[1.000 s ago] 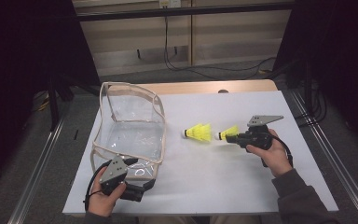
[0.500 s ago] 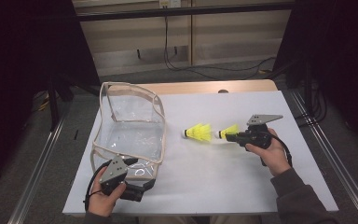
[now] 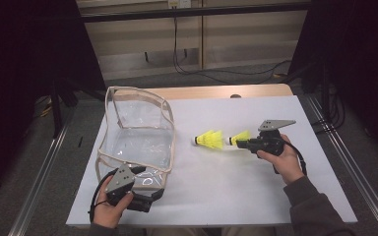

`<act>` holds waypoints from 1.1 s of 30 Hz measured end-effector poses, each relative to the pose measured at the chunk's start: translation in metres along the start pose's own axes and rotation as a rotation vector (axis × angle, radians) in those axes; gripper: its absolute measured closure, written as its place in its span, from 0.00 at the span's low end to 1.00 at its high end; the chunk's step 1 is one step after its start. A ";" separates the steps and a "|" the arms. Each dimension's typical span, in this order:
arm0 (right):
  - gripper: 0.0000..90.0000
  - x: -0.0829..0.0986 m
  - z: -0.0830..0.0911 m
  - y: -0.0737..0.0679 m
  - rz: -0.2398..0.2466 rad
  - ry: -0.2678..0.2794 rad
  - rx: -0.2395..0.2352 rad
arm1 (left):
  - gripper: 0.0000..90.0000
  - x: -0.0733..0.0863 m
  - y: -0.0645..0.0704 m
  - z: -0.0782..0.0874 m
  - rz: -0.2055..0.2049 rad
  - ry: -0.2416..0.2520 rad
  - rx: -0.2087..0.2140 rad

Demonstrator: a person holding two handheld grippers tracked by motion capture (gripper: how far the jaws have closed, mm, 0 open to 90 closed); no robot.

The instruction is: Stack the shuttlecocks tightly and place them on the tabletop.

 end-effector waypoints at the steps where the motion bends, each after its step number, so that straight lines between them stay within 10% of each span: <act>1: 0.96 0.000 0.000 0.000 0.000 0.000 -0.001 | 0.04 0.000 0.000 0.000 0.000 0.000 0.000; 33: 0.96 -0.005 -0.010 0.004 -0.013 0.003 0.011 | 0.03 0.000 -0.001 -0.001 -0.004 0.004 0.004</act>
Point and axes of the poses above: each handheld gripper's, and its own axes: z roughly backward along the jaws, x roughly out of its underside, y roughly to its right, the point moved 1 cm from there along -z, roughly forward along the jaws, and after that the axes turned 12 degrees about -y, right-handed, at the moved point
